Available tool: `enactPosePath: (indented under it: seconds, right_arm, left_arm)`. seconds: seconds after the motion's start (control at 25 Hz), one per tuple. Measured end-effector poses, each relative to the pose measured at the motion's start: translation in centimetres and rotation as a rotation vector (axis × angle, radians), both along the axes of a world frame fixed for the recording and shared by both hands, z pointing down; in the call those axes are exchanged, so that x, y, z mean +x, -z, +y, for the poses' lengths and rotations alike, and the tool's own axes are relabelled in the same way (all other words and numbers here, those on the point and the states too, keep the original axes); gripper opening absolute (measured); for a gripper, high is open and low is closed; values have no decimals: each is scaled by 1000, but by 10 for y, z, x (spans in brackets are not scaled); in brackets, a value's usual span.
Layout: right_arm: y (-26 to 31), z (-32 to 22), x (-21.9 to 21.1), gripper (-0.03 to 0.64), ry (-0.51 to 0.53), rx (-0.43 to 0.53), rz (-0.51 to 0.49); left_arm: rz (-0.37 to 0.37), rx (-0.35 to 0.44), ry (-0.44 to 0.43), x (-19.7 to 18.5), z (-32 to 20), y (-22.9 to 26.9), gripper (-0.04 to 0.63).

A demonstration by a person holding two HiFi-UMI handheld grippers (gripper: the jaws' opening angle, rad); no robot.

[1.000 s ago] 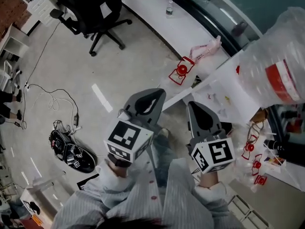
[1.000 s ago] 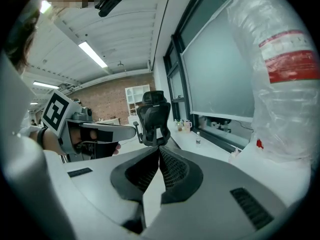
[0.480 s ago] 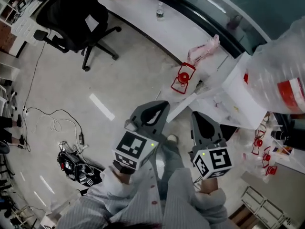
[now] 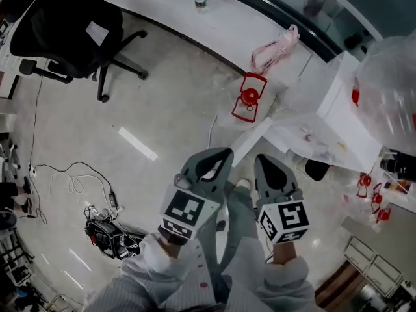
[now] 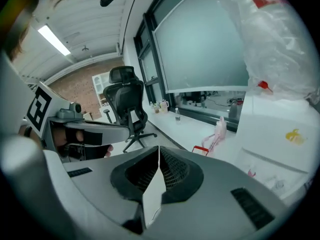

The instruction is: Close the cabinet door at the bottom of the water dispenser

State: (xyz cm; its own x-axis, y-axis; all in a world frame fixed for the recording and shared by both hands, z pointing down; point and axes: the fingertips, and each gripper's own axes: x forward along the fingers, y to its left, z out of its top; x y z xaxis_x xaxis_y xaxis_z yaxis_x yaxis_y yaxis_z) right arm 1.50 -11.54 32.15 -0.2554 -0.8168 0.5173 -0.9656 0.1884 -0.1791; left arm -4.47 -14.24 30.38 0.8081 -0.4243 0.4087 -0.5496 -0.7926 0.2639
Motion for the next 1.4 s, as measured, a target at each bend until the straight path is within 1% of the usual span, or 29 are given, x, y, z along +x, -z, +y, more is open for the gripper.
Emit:
enactPosePath:
  seconds: [0.16, 0.52, 0.8, 1.08, 1.28, 1.4]
  right_arm:
    - [-48, 2, -2, 15, -4, -47, 10]
    - [-154, 6, 2, 15, -48, -160, 32]
    - [-233, 14, -5, 17, -46, -267, 42]
    - [-298, 24, -3, 17, -58, -354, 76]
    - [-335, 27, -6, 18, -66, -410, 63]
    - [-357, 30, -12, 18, -50, -440, 80]
  left_arm:
    - [-13, -38, -4, -4, 9, -43, 11]
    - [-57, -126, 32, -20, 12, -139, 11]
    - [-99, -176, 24, -25, 14, -200, 11]
    - [-131, -208, -10, -18, 18, -249, 11]
    - [-149, -240, -7, -18, 18, -275, 11]
    - [-160, -263, 0, -23, 19, -288, 11]
